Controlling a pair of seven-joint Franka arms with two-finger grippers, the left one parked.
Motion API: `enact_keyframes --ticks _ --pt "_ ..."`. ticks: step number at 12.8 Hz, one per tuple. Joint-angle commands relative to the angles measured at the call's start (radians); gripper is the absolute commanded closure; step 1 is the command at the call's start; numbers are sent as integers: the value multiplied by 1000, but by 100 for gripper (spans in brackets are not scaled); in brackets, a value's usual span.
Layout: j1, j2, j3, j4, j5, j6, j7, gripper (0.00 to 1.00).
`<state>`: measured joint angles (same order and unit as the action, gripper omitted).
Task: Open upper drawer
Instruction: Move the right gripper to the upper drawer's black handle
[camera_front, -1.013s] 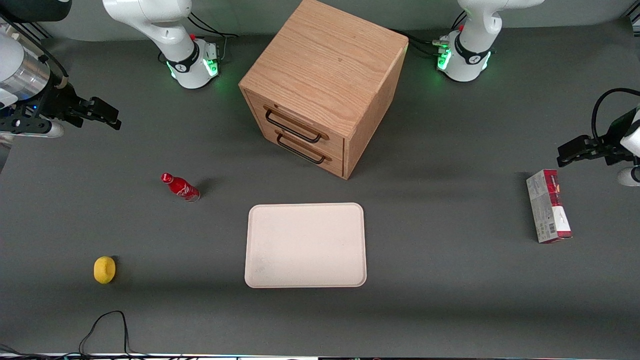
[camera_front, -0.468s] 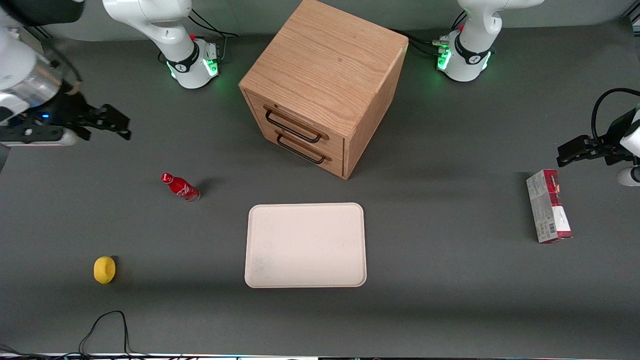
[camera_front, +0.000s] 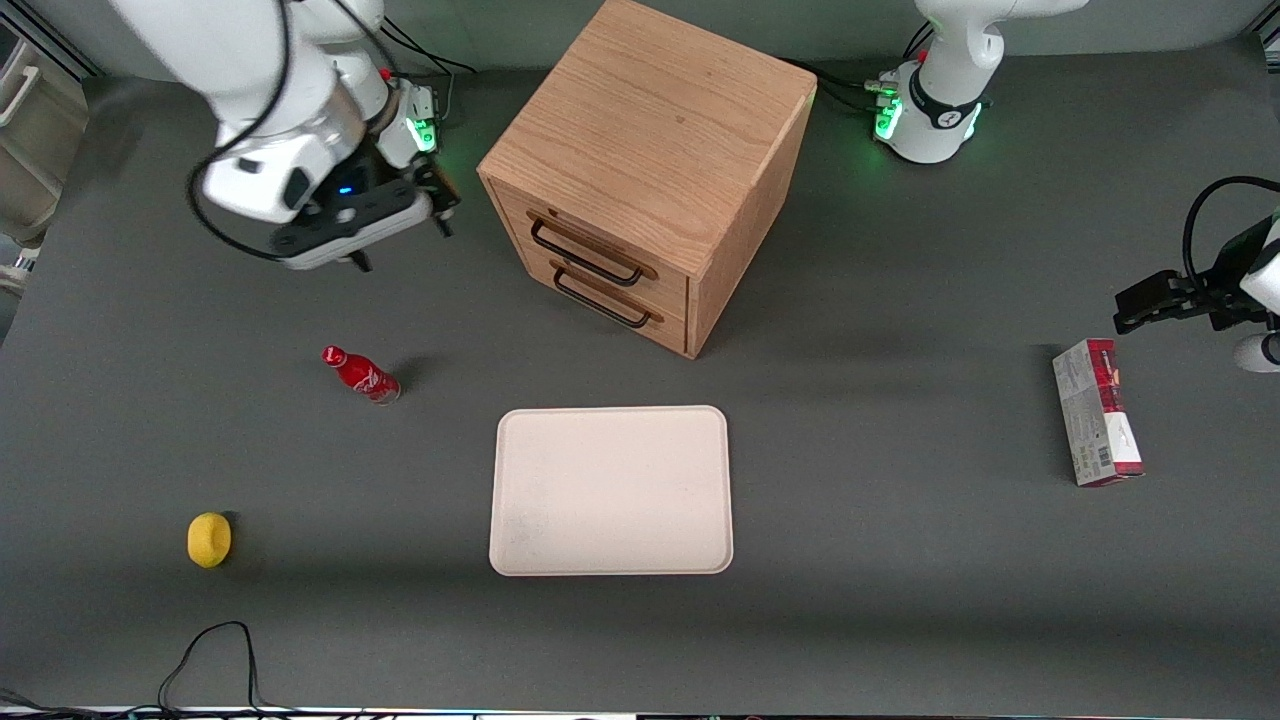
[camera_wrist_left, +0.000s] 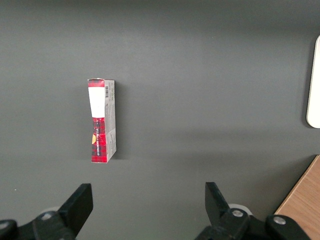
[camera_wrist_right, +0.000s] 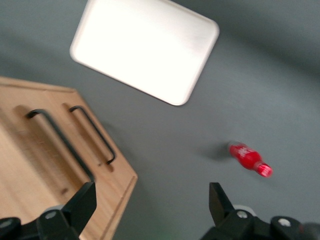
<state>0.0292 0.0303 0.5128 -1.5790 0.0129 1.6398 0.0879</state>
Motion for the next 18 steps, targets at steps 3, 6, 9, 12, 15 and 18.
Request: enact_keyframes --ticks 3,6,9,12,15,18 --pt "3 69 94 54 7 -40 -45 0" --pt "3 175 176 48 27 -25 -59 0" --pt "9 258 214 -10 19 113 -123 0" --pt "11 289 216 -49 18 158 -206 0" --pt "9 289 216 -96 -11 182 -243 0" --pt "5 289 214 -134 -40 216 -307 0"
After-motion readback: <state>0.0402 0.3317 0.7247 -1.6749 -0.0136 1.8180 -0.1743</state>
